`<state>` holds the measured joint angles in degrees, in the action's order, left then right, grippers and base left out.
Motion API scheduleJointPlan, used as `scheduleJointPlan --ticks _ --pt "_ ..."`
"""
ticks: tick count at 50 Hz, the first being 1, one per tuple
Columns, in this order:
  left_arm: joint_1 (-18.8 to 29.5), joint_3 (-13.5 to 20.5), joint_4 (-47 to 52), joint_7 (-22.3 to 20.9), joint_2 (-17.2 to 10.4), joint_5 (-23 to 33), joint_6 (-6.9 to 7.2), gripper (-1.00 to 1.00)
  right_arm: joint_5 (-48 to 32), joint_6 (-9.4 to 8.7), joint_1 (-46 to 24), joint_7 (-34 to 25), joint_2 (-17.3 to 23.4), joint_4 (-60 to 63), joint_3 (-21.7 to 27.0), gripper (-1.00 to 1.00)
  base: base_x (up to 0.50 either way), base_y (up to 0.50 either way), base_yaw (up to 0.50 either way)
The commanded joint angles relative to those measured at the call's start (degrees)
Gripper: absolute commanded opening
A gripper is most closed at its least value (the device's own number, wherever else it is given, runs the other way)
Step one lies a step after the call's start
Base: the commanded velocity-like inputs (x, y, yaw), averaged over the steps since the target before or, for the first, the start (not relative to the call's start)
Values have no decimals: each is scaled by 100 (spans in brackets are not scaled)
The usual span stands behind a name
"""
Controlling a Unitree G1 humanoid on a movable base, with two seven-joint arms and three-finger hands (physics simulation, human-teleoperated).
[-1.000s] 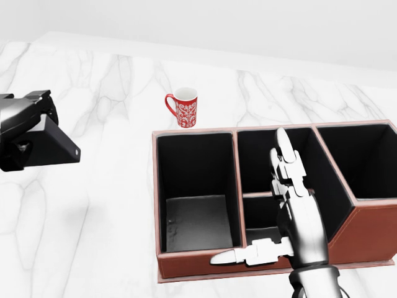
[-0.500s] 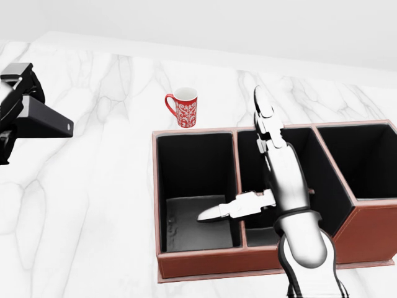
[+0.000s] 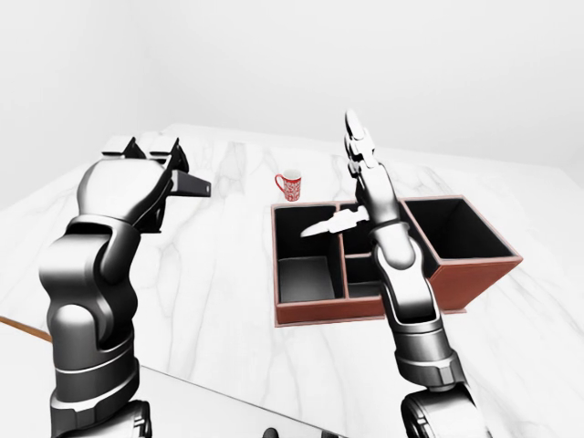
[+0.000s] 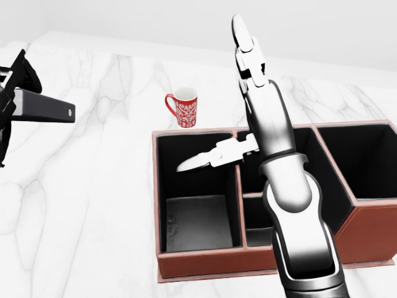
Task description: Pick up the book and place it in the right compartment of the caddy.
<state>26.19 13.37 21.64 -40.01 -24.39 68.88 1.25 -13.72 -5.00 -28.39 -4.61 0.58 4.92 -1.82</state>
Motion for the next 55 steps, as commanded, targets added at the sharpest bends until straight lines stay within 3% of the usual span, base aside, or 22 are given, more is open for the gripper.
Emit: scheduleJointPlan --ticks 1,16,29,44,55 --pt "-134 -39 267 1 123 31 -46 -100 -175 0 -394 35 -79 -338 -66 100 0 0 0" --pt "-149 -264 547 1 420 135 -31 -100 -781 0 -690 173 -370 -779 -306 100 0 0 0" --pt "217 -451 535 1 552 266 33 -100 -1260 0 -737 397 -852 -1440 -605 100 0 0 0" --pt "293 -553 393 1 665 323 67 -100 -1381 0 -918 669 -1343 -2035 -817 100 0 0 0" --pt "137 -619 550 1 778 344 22 -100 -1322 66 -1140 799 -1425 -2421 -768 100 0 0 0"
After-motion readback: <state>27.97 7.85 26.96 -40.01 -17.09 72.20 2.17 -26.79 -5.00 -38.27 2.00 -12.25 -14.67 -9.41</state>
